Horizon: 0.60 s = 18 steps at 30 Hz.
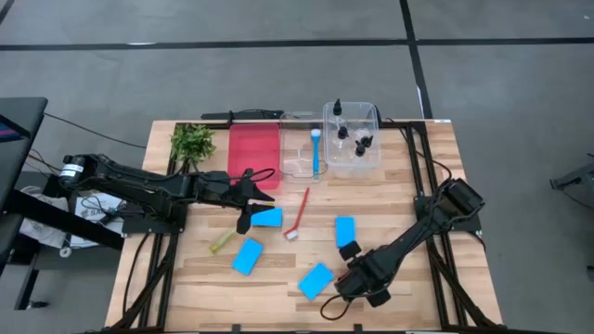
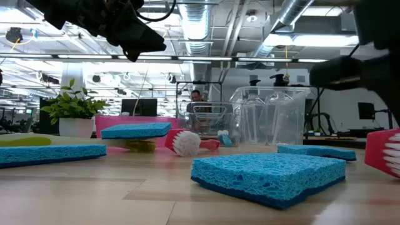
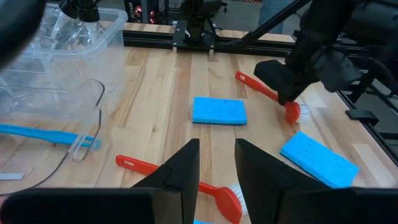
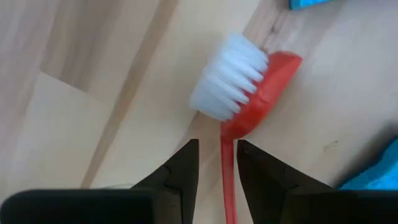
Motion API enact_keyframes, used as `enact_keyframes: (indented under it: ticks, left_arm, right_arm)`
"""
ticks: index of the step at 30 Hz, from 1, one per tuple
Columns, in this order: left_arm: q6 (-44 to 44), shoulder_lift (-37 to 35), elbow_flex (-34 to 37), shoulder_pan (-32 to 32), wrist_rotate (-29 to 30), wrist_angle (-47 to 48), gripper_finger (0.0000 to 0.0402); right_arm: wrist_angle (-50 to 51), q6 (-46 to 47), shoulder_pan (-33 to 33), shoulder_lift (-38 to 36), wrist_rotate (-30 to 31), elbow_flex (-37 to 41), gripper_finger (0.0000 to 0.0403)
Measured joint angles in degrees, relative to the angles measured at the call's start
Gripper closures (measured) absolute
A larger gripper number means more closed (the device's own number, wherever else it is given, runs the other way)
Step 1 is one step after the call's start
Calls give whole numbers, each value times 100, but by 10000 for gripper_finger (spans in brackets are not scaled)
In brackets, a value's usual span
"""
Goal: Pick & Place Kitchen Sink Supplies
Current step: Put the bottom orange dish brush into the left transparent bin
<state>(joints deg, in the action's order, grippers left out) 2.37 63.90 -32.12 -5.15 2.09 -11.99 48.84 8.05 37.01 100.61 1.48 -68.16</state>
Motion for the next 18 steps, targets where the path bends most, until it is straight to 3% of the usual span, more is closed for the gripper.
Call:
enact_keyframes:
  ticks: [18]
  left_arm:
    - [1,0,2,0,0,-4,298]
  right_arm:
    - [-87,-90,-2,1,-4,-2,300]
